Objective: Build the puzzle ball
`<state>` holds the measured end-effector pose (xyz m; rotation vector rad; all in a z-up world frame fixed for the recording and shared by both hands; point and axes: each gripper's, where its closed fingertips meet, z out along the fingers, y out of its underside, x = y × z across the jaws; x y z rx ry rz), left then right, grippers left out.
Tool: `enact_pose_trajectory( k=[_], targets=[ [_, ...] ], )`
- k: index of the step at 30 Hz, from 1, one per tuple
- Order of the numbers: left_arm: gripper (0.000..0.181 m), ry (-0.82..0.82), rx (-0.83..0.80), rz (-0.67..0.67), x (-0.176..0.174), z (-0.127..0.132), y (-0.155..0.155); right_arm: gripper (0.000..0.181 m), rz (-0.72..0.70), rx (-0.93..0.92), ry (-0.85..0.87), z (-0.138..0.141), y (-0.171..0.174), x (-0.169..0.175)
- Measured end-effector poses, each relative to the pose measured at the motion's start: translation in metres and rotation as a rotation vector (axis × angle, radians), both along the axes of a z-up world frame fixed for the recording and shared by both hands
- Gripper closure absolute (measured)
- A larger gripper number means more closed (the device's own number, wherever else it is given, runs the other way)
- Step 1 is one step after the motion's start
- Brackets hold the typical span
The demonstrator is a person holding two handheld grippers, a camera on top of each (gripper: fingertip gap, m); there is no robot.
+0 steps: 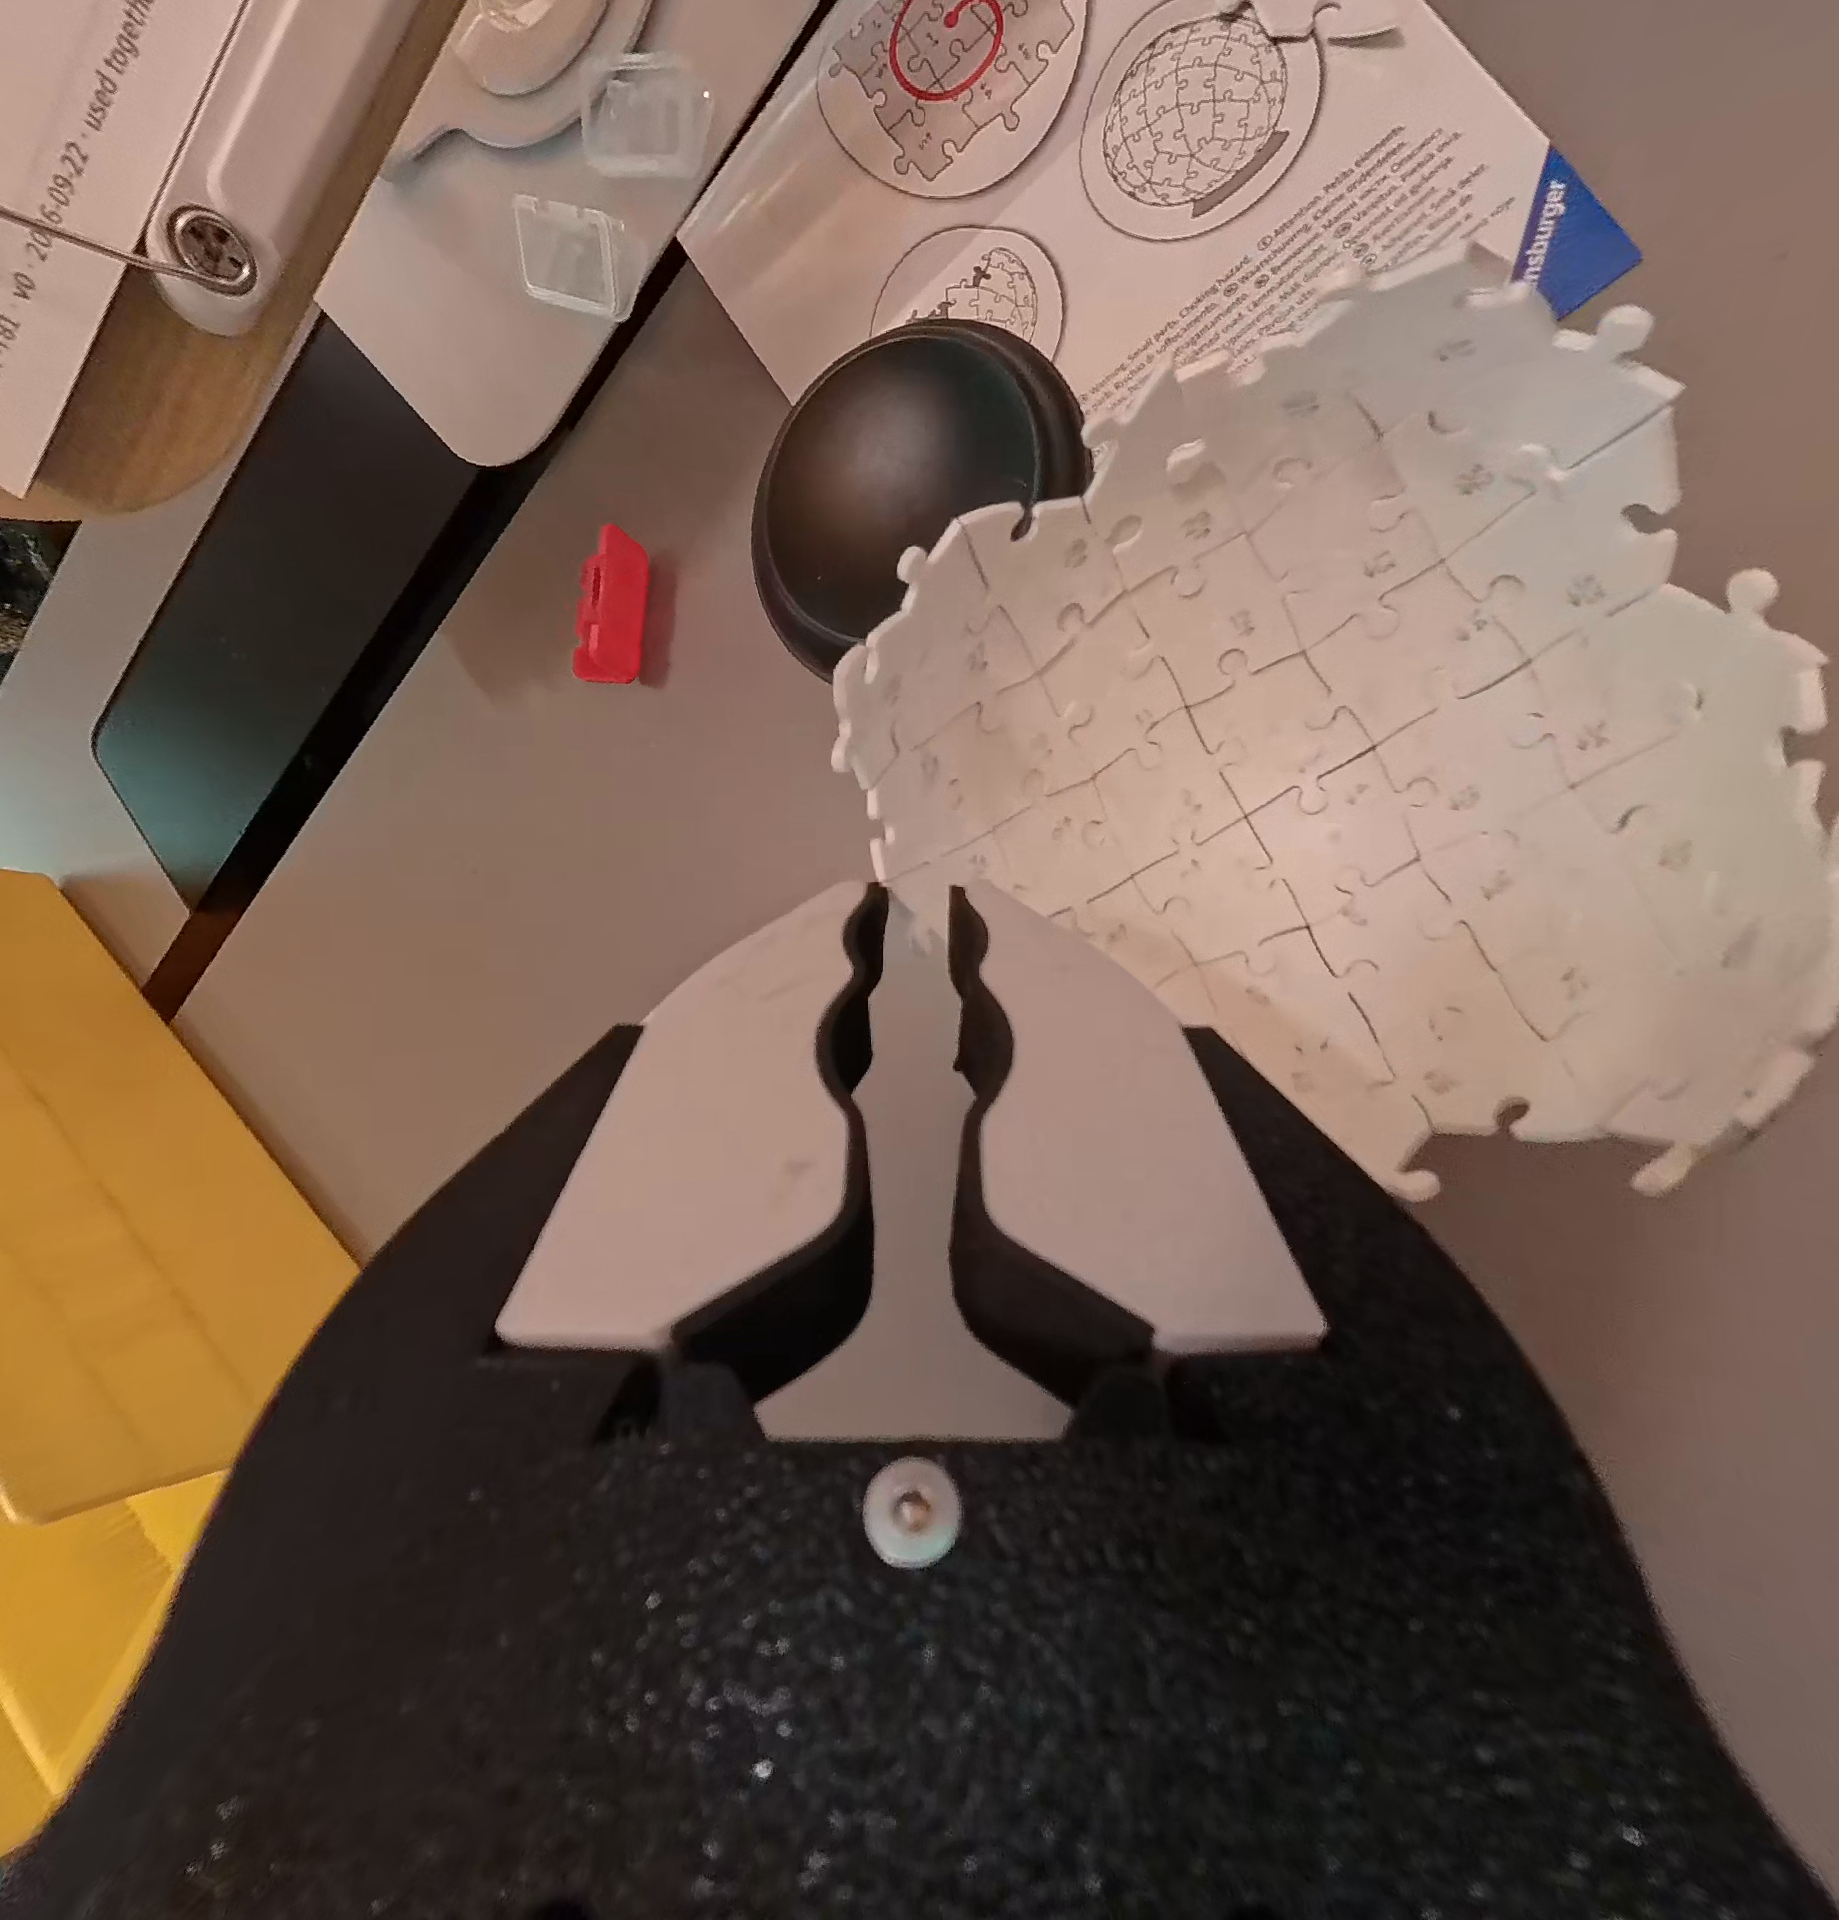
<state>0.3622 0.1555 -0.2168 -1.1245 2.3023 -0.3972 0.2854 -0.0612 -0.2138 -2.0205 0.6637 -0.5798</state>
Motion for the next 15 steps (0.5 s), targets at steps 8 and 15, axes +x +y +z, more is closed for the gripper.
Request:
enact_pose_trajectory(
  k=[8,15],
  targets=[
    [0.167,-0.019,-0.022,0.014,0.005,-0.004,0.0,0.149,-0.214,-0.015,-0.024,0.007,-0.1,0.055],
    [0.161,-0.086,-0.061,0.044,0.011,0.004,0.001,0.145,-0.117,-0.269,0.025,-0.023,-0.123,0.108]
  ],
)
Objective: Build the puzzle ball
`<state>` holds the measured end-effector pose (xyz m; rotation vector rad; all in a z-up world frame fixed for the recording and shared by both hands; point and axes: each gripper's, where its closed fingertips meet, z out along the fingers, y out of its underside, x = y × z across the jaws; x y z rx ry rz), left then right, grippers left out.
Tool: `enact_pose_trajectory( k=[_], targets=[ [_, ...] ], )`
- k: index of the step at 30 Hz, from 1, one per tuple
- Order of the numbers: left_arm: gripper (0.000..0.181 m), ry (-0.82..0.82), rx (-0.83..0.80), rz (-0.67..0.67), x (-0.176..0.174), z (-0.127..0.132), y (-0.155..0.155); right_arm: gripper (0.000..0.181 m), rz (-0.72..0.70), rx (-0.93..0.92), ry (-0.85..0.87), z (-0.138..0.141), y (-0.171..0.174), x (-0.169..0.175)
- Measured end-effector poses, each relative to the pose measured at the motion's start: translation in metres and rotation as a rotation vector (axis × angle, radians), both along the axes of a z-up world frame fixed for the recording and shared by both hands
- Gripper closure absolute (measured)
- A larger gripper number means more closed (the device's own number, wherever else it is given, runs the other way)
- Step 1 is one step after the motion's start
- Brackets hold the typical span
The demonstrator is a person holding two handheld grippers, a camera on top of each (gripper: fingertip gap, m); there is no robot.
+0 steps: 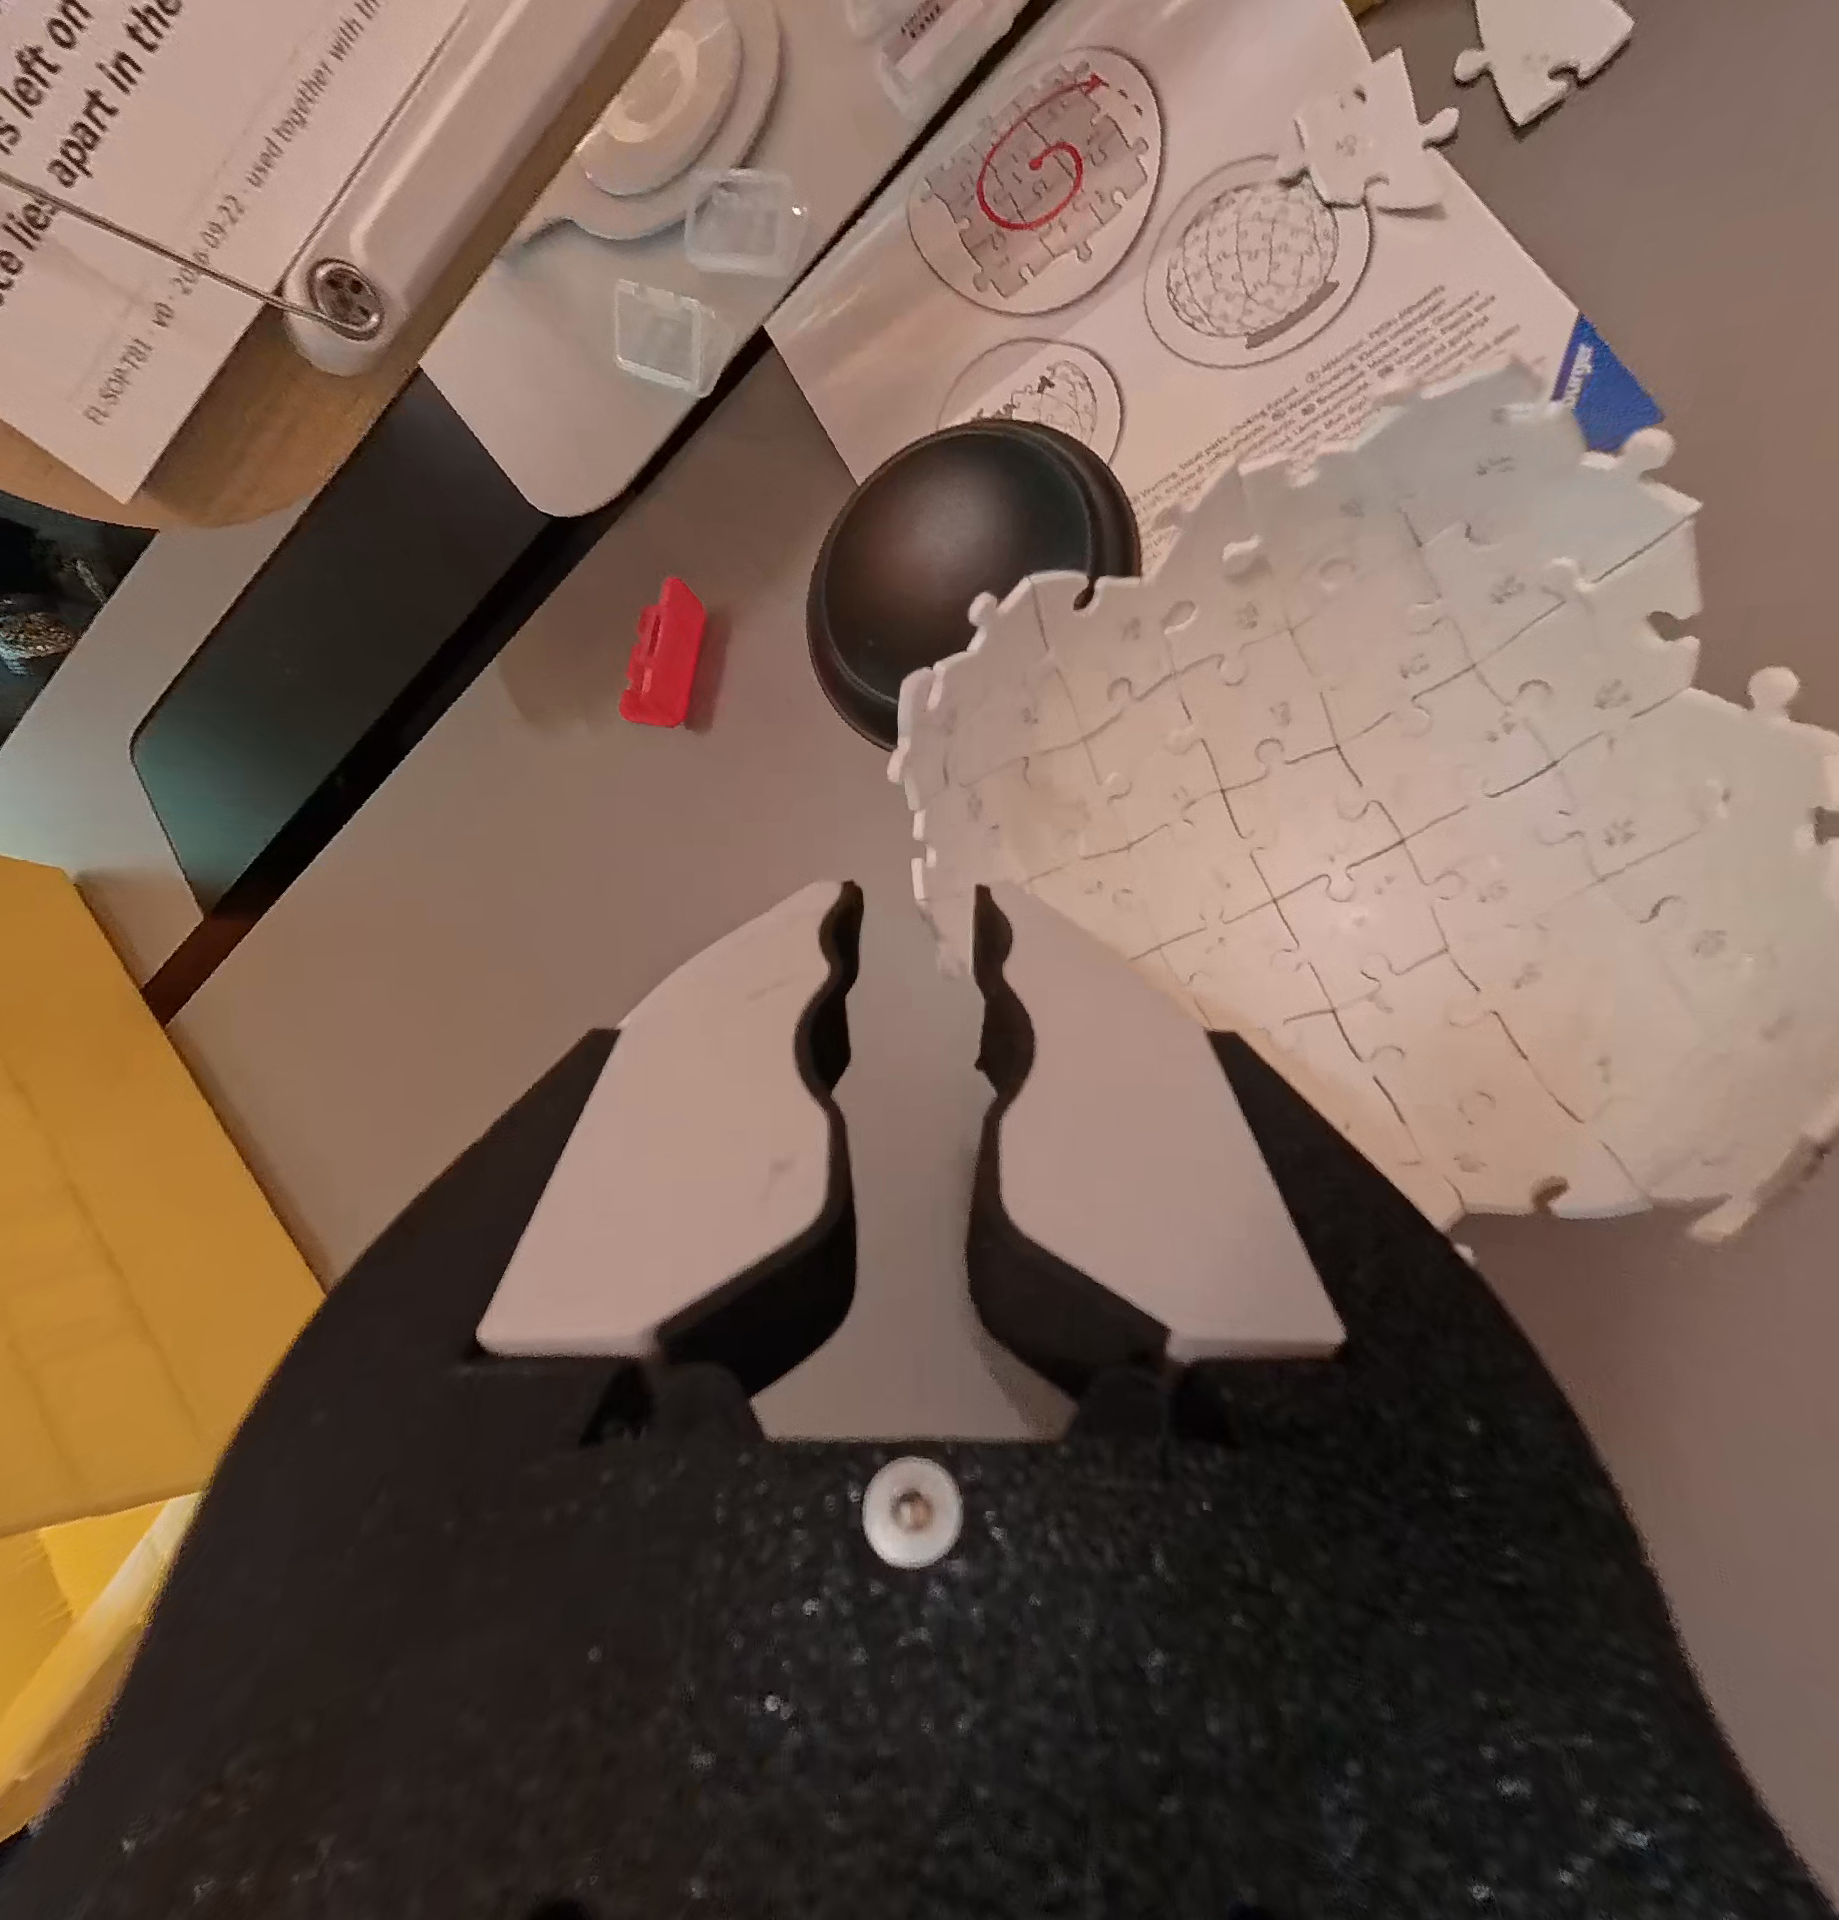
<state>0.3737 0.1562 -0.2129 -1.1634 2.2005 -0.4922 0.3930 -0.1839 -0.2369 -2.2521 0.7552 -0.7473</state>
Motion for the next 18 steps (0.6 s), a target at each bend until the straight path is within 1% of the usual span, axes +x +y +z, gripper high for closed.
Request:
enact_pose_trajectory(
  k=[3,5,9,10,12,13,14,18],
  targets=[
    [0.159,-0.019,-0.013,-0.002,0.001,0.002,0.0,0.143,0.09,-0.017,0.108,-0.016,0.006,0.014],
    [0.157,-0.022,-0.017,-0.009,0.002,0.002,0.0,0.144,0.134,-0.01,0.168,-0.022,0.01,0.02],
    [0.156,-0.028,-0.021,-0.018,0.004,0.004,0.0,0.146,0.189,-0.041,0.276,-0.035,0.011,0.022],
    [0.155,-0.031,-0.022,-0.019,0.005,0.005,0.0,0.15,0.205,-0.03,0.295,-0.036,0.013,0.021],
    [0.154,-0.049,-0.026,-0.02,0.007,0.011,-0.001,0.151,0.205,-0.047,0.309,-0.037,0.012,0.021],
    [0.154,-0.057,-0.029,-0.021,0.008,0.014,-0.002,0.156,0.211,-0.043,0.317,-0.037,0.014,0.02],
    [0.154,-0.065,-0.034,-0.023,0.009,0.016,-0.003,0.166,0.233,-0.032,0.342,-0.038,0.017,0.016],
    [0.153,-0.102,-0.053,-0.023,0.013,0.027,-0.005,0.166,0.212,-0.02,0.324,-0.038,0.021,0.017]
  ],
)
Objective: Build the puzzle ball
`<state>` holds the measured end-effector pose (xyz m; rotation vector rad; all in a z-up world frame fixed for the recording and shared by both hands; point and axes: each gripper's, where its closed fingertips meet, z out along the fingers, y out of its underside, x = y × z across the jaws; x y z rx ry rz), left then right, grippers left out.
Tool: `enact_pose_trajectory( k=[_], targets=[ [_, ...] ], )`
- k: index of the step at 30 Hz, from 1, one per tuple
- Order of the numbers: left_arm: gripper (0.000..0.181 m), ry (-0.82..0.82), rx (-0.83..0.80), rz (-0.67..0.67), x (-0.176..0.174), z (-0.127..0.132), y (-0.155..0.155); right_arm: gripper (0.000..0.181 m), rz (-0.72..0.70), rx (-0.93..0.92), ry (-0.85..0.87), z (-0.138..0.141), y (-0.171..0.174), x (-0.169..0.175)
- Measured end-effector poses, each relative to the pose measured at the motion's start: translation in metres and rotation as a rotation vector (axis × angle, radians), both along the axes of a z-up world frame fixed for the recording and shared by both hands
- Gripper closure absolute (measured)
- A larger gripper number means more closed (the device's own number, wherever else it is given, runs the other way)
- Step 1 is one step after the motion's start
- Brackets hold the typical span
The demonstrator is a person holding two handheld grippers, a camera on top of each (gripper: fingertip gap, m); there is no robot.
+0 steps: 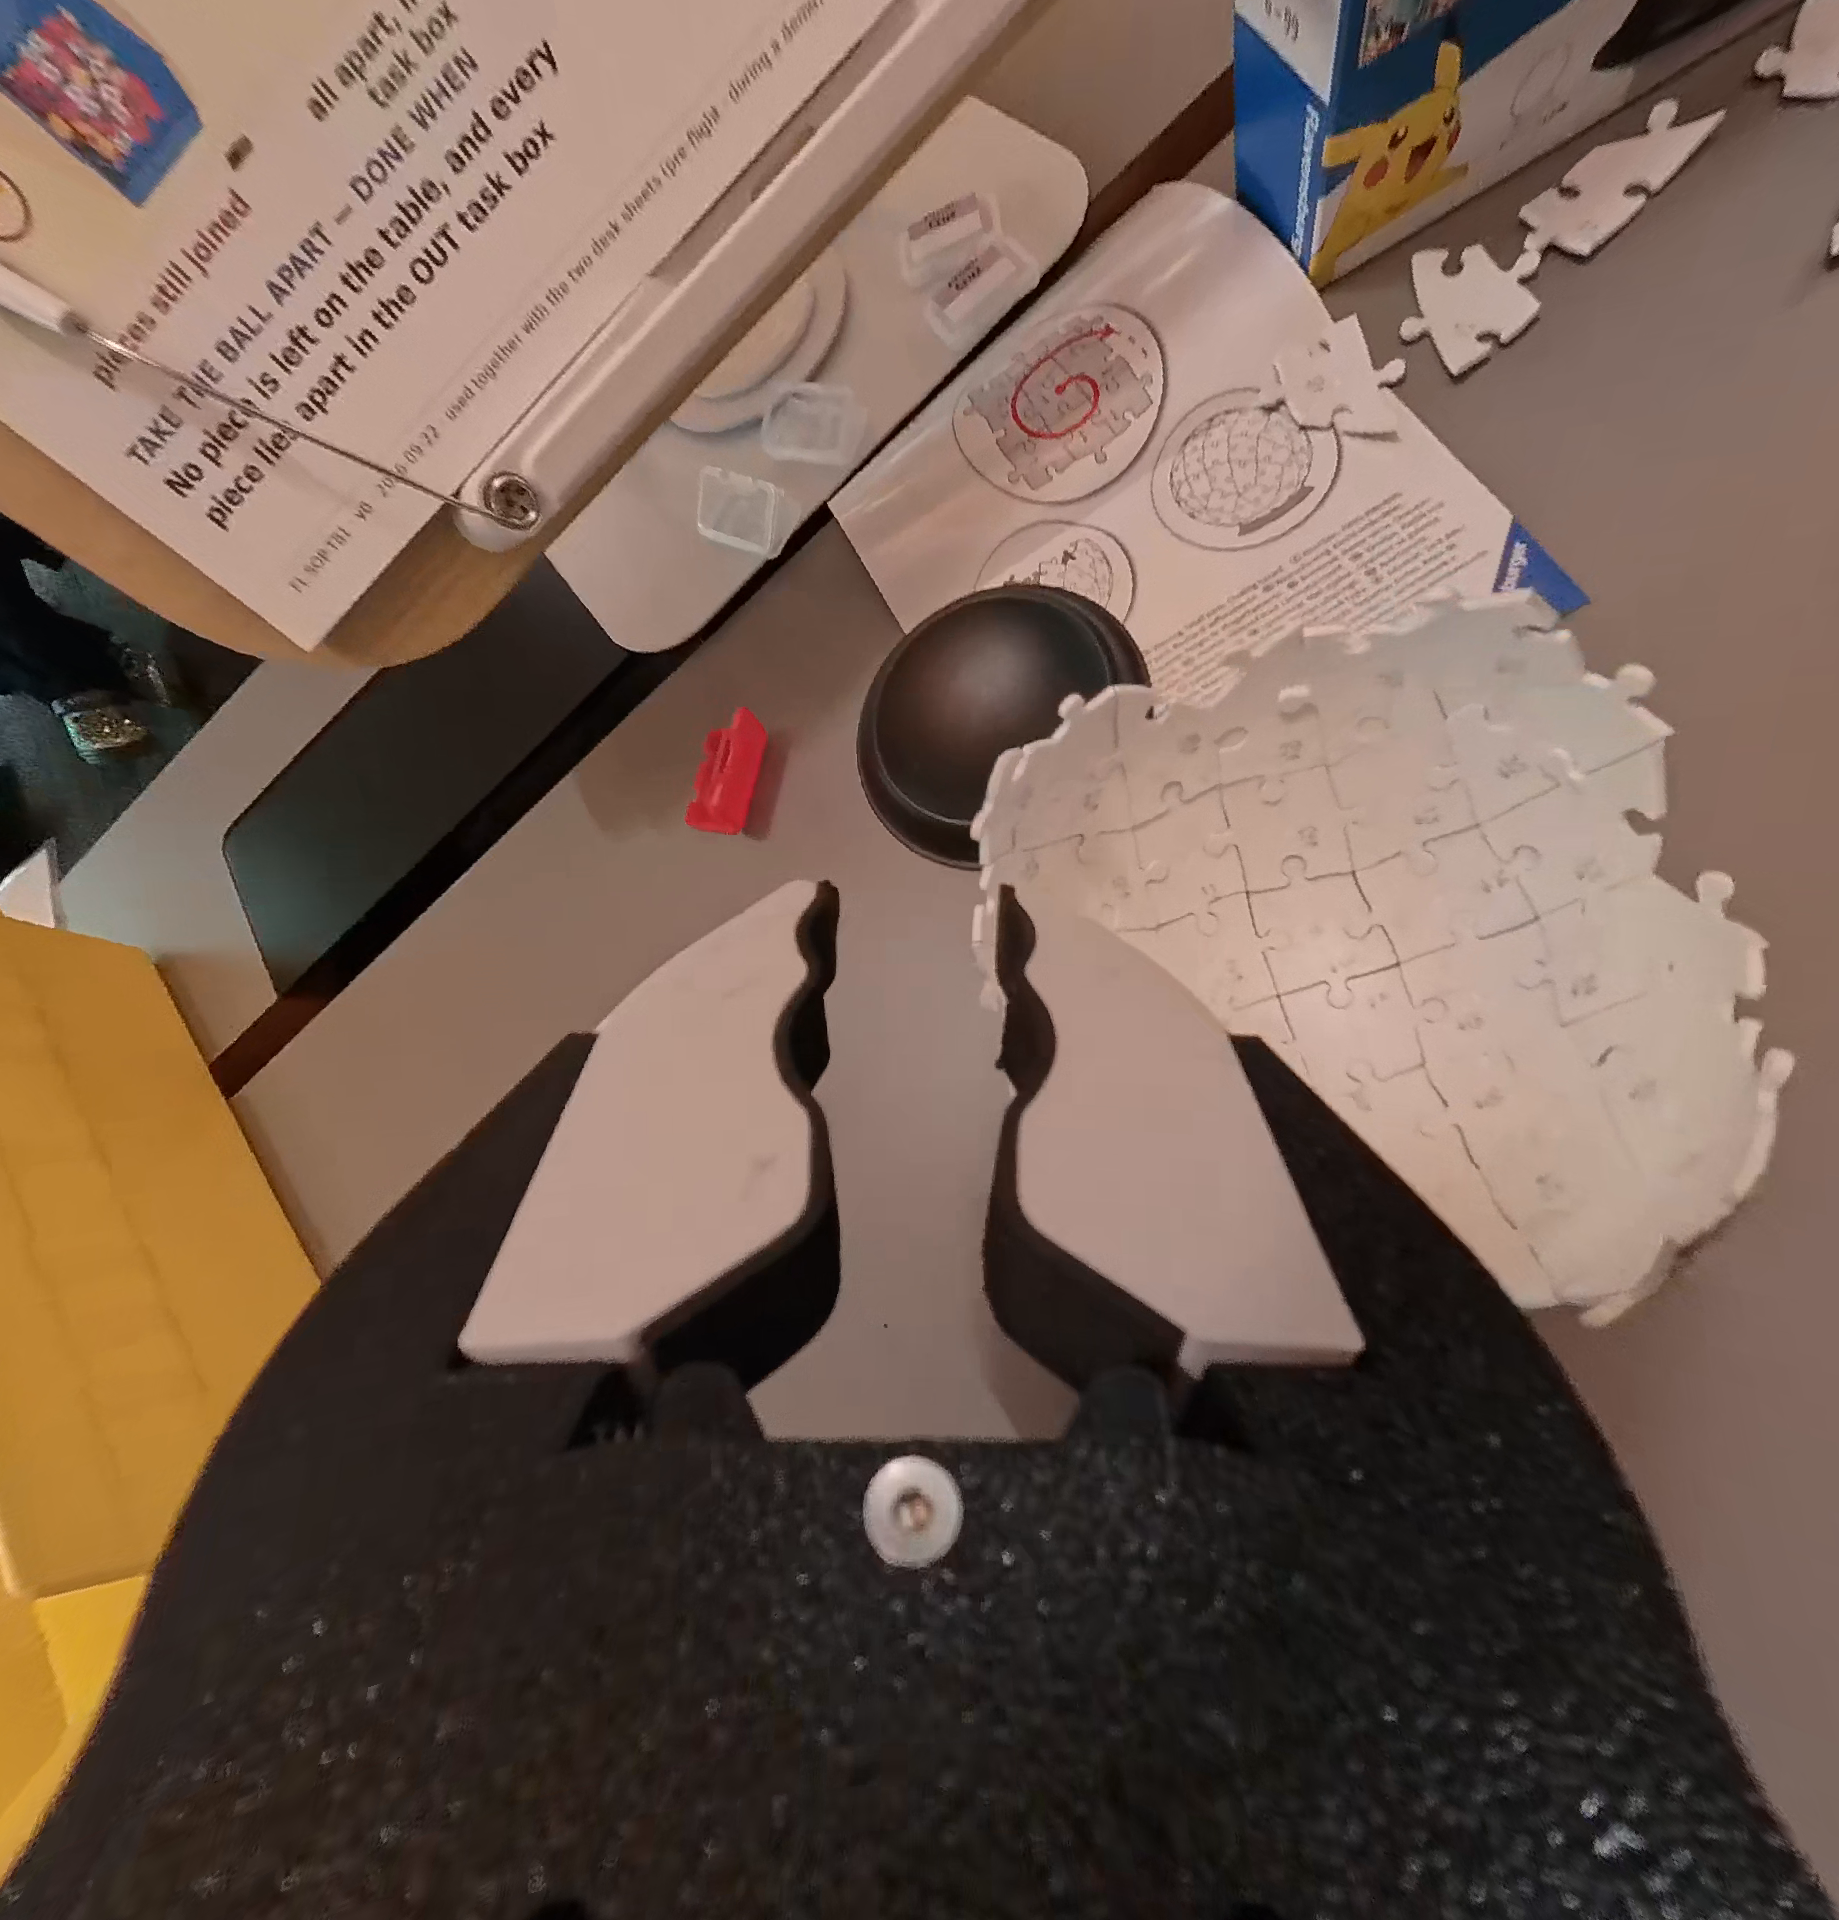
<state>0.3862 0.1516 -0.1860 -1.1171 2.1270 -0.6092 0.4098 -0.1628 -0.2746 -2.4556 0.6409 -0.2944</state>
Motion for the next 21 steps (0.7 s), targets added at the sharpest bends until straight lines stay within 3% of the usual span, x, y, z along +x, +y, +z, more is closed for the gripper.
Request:
enact_pose_trajectory(
  k=[3,4,9,13,18,21],
  targets=[
    [0.15,-0.027,-0.015,-0.006,-0.001,0.007,-0.001,0.17,-0.006,0.001,-0.033,0.001,0.002,-0.002],
    [0.15,-0.042,-0.019,-0.008,-0.002,0.011,-0.002,0.181,-0.008,0.022,-0.07,0.006,0.004,-0.002],
    [0.147,-0.171,-0.015,-0.011,-0.017,0.043,-0.003,0.181,0.015,0.019,-0.19,0.026,0.009,-0.015],
    [0.147,-0.25,-0.05,-0.036,-0.037,0.063,-0.01,0.175,-0.044,0.069,-0.285,0.044,0.0,-0.013],
    [0.145,-0.229,-0.066,-0.082,-0.063,0.058,-0.021,0.151,-0.118,0.003,-0.141,0.017,-0.016,-0.002],
    [0.145,-0.216,-0.07,-0.083,-0.075,0.051,-0.022,0.147,-0.175,-0.006,-0.121,0.007,-0.013,0.007]
  ],
)
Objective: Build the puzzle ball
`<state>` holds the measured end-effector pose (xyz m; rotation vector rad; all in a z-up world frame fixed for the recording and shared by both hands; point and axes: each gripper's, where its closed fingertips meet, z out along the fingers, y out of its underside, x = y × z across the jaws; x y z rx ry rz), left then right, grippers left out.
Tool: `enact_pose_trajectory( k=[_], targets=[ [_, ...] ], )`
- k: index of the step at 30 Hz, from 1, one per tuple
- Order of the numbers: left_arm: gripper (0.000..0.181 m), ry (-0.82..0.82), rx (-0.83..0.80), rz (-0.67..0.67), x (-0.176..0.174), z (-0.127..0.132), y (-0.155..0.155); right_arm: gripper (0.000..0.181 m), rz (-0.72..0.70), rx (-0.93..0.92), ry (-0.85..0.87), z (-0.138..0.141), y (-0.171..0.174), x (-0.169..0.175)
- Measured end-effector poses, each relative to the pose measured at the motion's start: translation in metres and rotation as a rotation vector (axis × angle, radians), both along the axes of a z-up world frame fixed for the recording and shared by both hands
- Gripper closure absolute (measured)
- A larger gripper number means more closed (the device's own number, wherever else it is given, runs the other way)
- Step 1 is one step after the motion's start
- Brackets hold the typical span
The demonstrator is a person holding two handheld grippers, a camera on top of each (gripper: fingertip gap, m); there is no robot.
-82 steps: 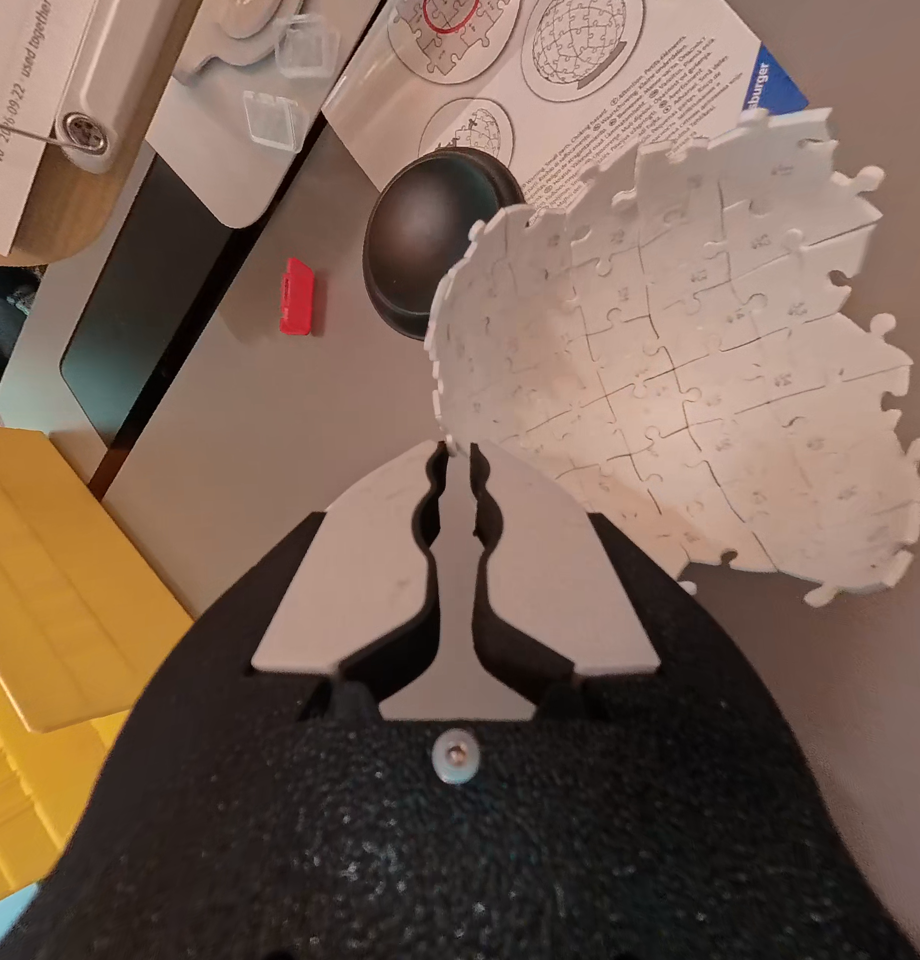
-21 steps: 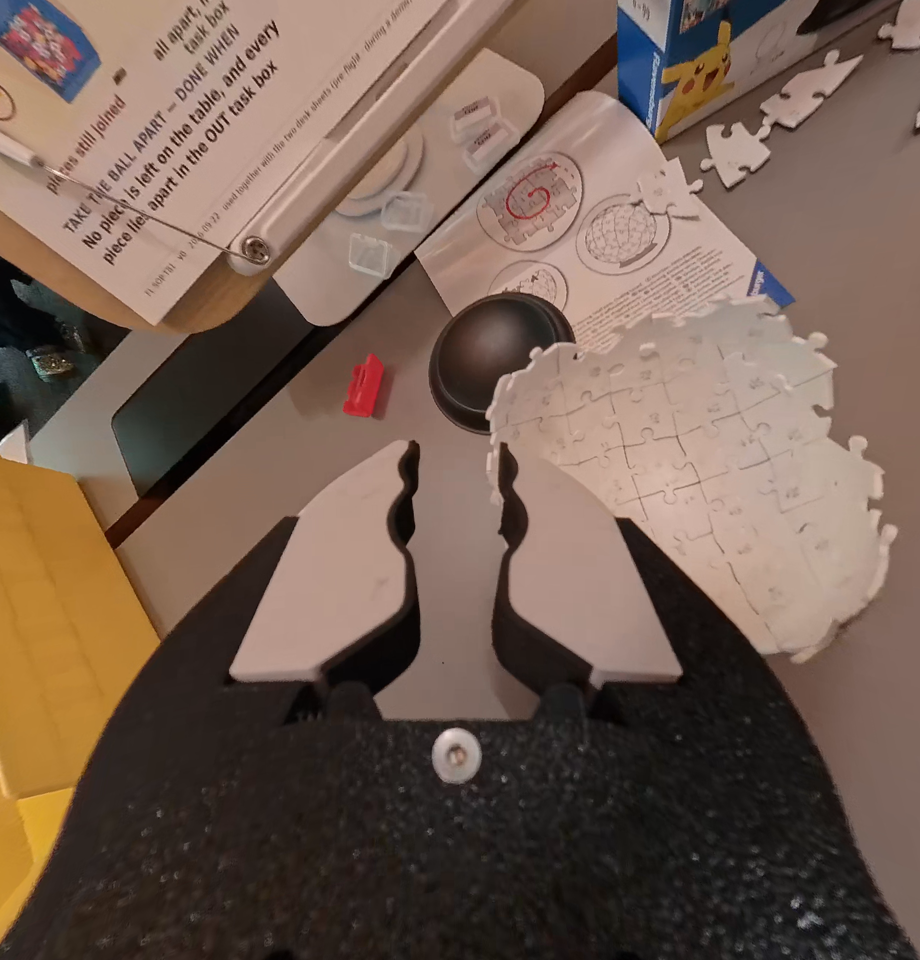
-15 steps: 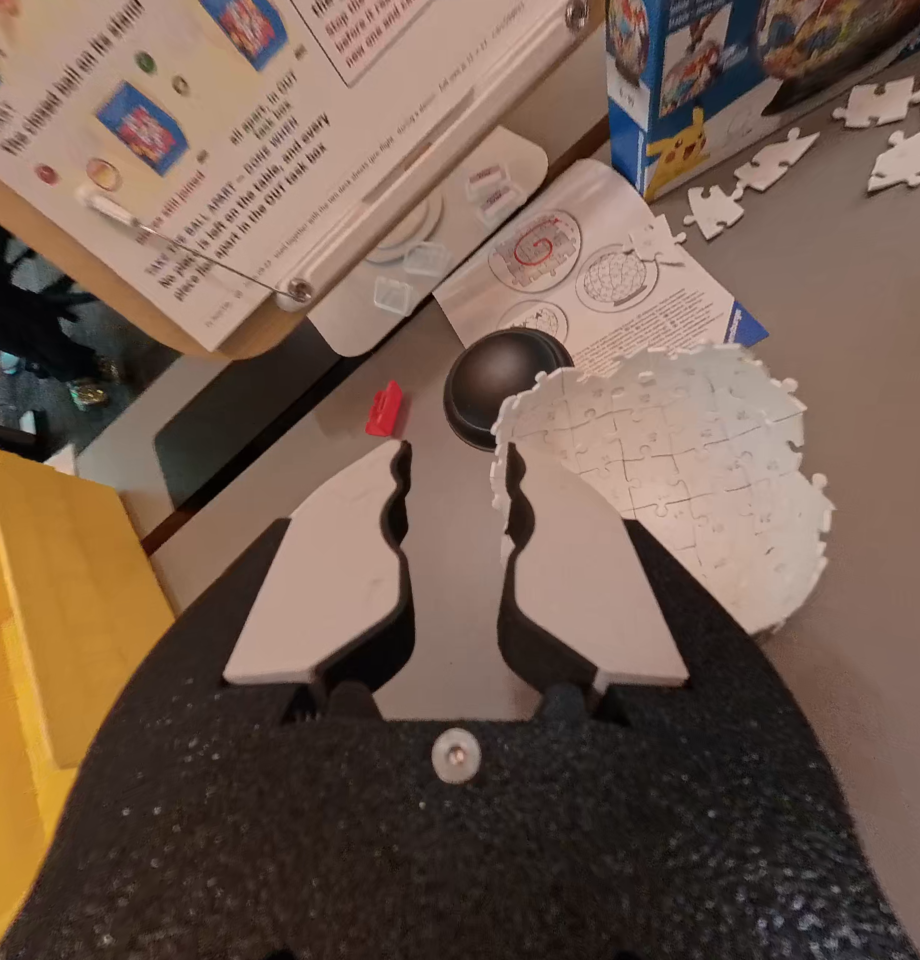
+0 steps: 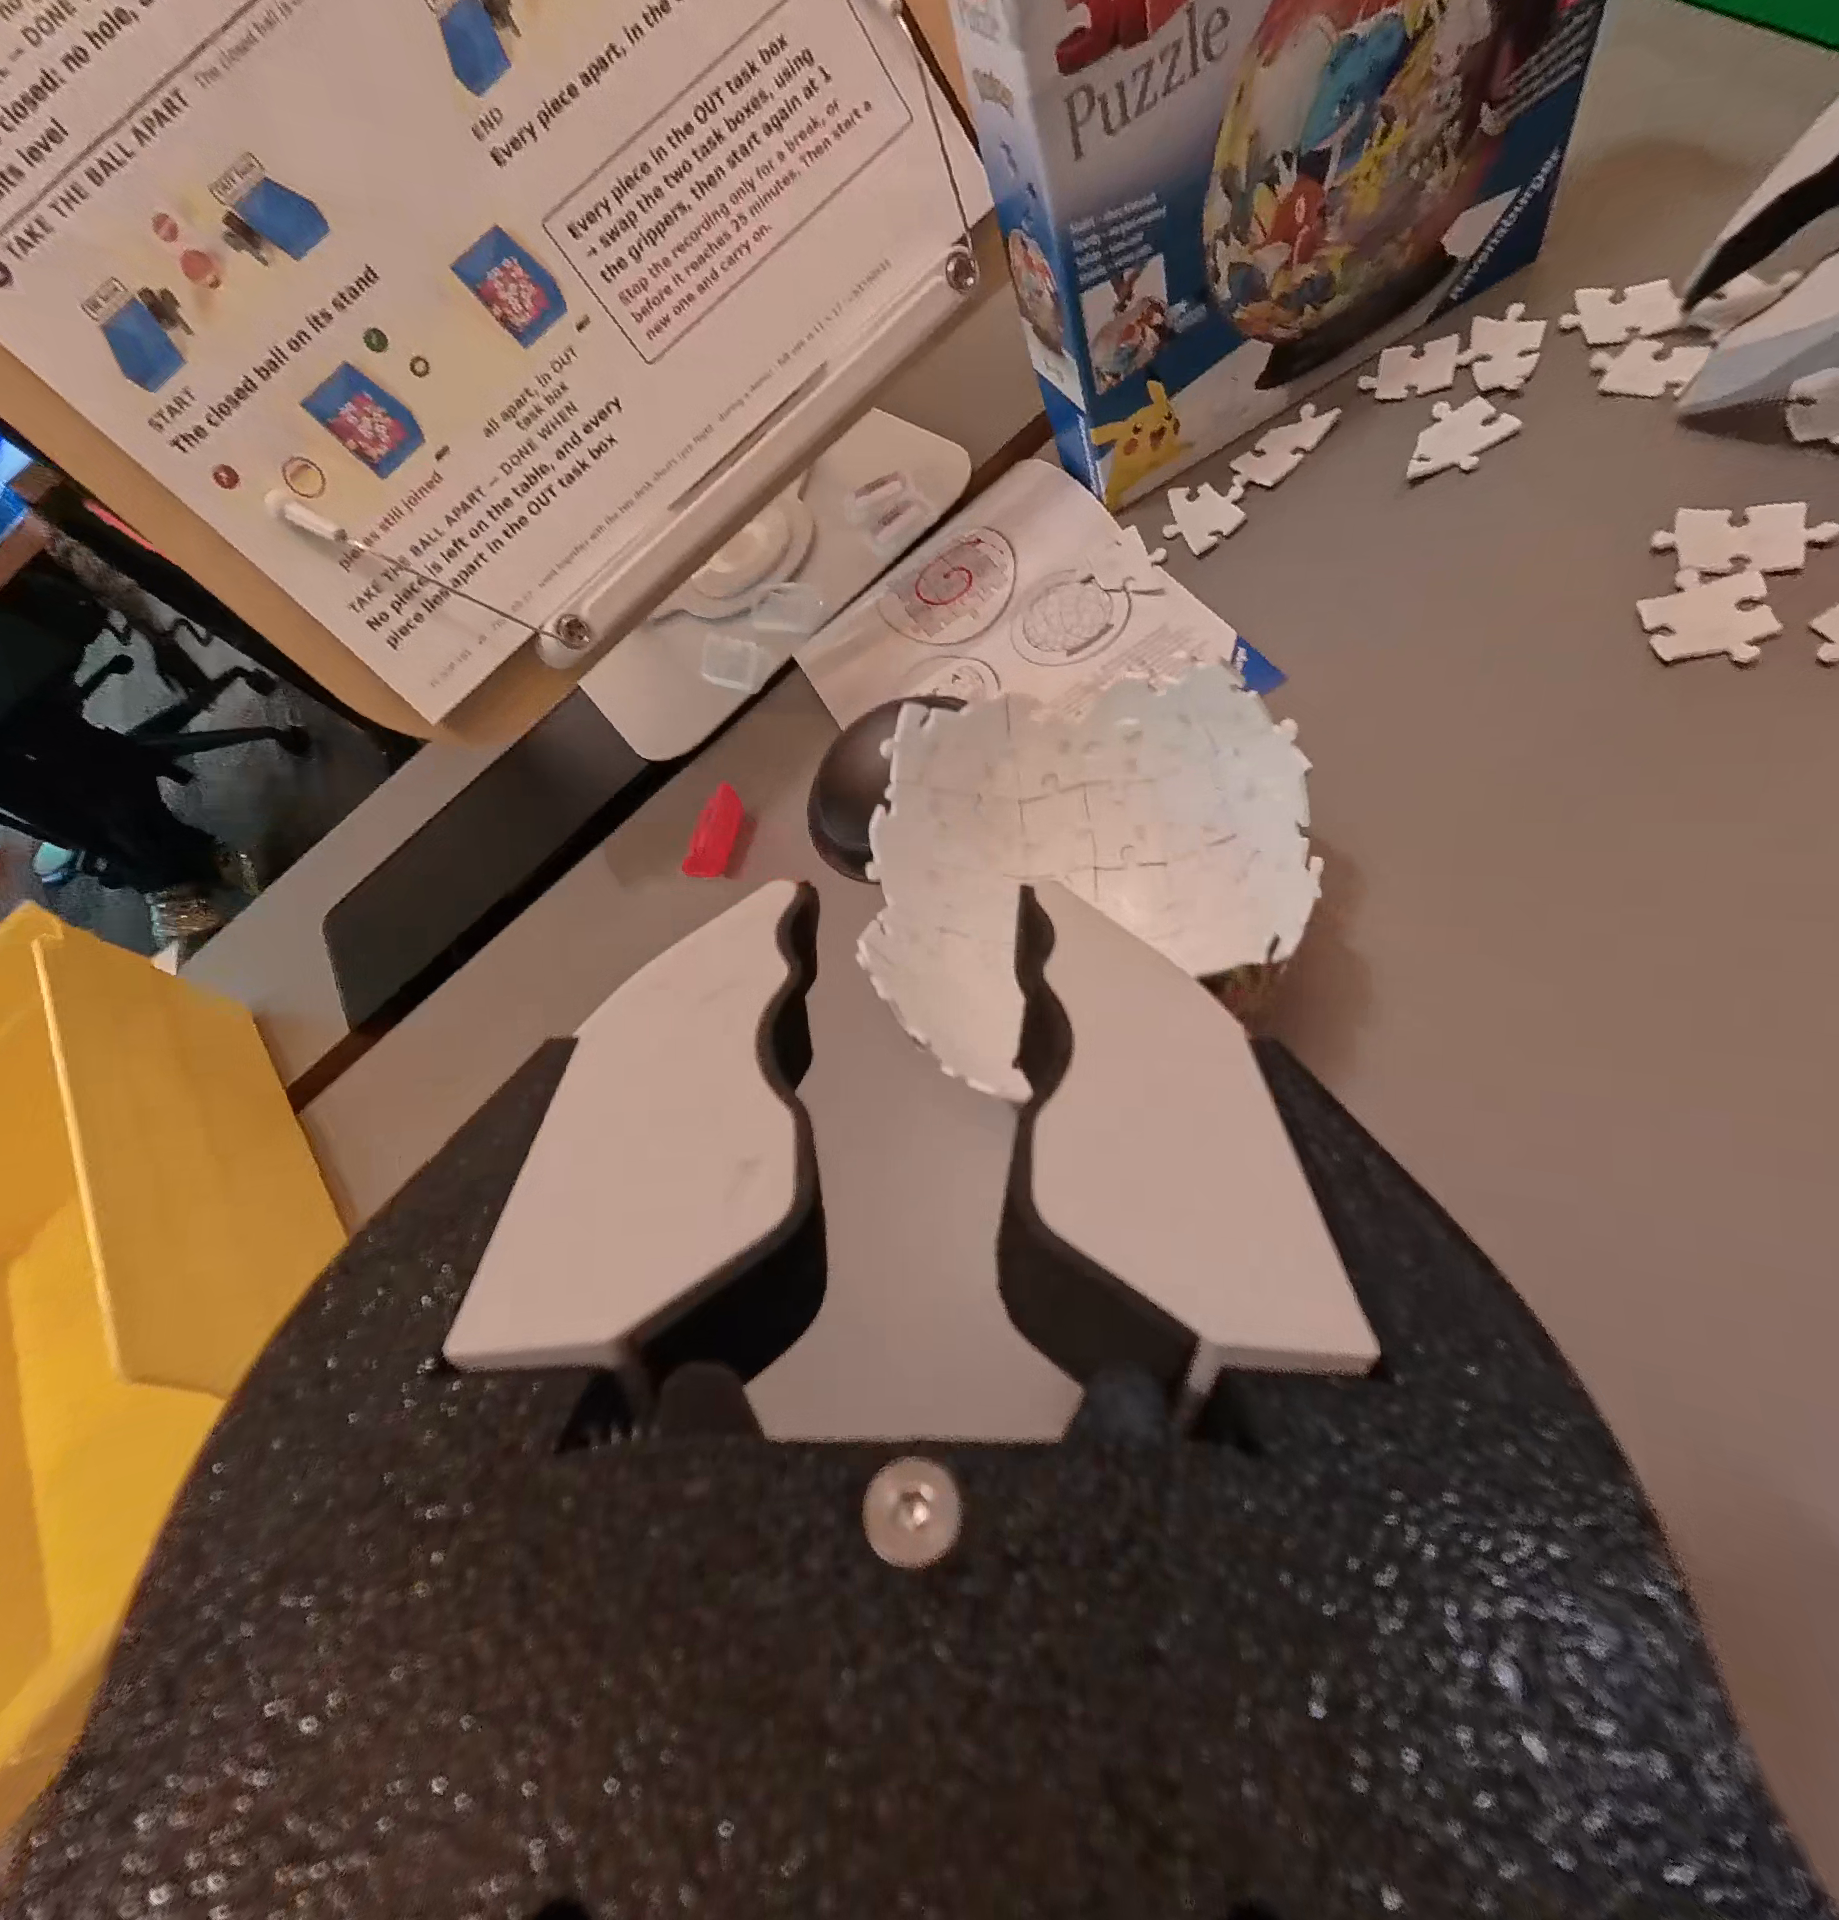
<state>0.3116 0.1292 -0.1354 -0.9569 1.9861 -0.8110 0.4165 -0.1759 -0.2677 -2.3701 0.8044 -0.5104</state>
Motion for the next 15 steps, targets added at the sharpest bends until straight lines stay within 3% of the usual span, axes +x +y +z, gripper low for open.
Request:
enact_pose_trajectory(
  k=[3,5,10,11,15],
  targets=[
    [0.145,0.023,-0.013,-0.006,-0.01,-0.007,-0.001,0.15,-0.032,0.022,0.05,-0.005,0.004,0.001],
    [0.145,0.03,-0.008,-0.003,-0.015,-0.01,0.001,0.162,-0.036,0.061,0.106,-0.007,0.008,-0.004],
    [0.145,0.054,-0.013,-0.011,-0.023,-0.019,0.002,0.163,-0.045,0.091,0.126,-0.006,0.008,-0.003],
    [0.146,0.057,-0.019,-0.013,-0.024,-0.02,0.001,0.181,-0.029,0.109,0.125,-0.003,0.01,-0.005],
    [0.146,0.046,-0.046,-0.039,-0.03,-0.019,-0.009,0.181,-0.022,0.064,0.043,-0.001,0.004,-0.004]
  ],
)
